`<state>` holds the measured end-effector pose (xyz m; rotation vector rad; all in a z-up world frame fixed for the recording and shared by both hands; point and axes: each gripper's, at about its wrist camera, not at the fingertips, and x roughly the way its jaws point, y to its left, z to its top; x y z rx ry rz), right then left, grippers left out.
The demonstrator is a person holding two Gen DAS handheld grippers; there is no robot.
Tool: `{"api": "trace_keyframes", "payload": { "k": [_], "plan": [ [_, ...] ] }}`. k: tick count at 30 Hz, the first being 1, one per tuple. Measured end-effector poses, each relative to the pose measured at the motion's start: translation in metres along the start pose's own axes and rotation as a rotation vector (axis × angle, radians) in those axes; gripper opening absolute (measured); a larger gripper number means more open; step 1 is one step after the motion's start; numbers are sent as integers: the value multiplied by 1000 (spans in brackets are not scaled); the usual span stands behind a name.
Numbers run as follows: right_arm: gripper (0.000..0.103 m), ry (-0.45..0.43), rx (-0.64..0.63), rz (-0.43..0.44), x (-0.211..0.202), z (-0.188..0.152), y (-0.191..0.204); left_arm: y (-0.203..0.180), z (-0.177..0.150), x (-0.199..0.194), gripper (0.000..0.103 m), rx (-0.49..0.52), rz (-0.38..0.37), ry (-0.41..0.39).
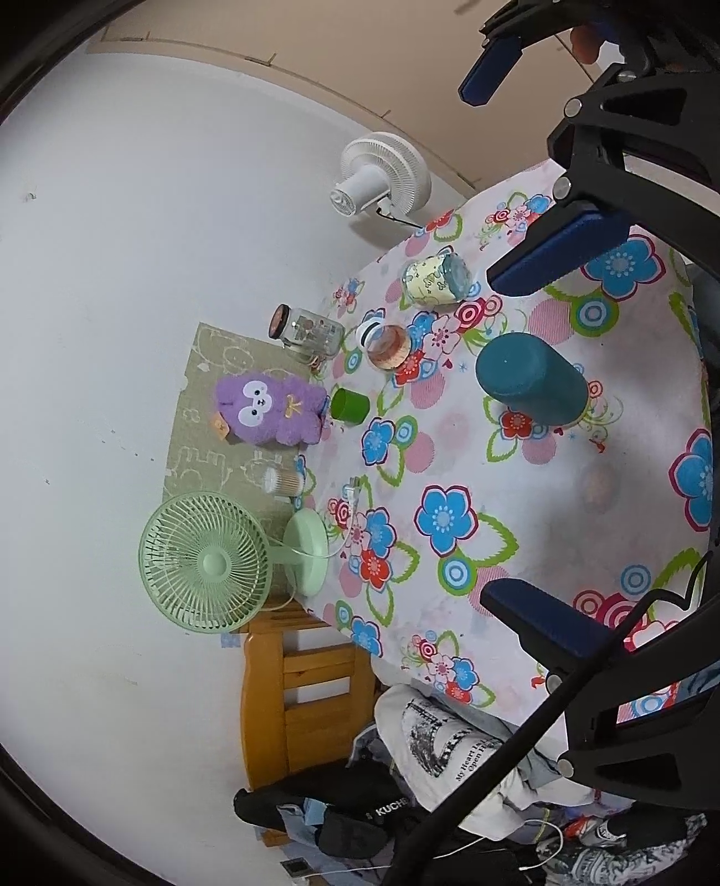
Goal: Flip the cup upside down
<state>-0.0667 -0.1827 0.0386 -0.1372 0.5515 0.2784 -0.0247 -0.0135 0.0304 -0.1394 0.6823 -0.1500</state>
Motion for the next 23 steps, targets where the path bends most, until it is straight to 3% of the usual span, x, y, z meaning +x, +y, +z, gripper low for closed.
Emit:
{"api": "trace_keyframes", "payload": {
  "k": [4, 23],
  "plan": [
    [100, -3, 10, -32, 2, 1, -2, -2, -1, -3, 103, 14, 8, -10],
    [100, 23, 44, -25, 9, 1, -7, -15, -3, 2, 103, 60, 0, -3]
  ]
}}
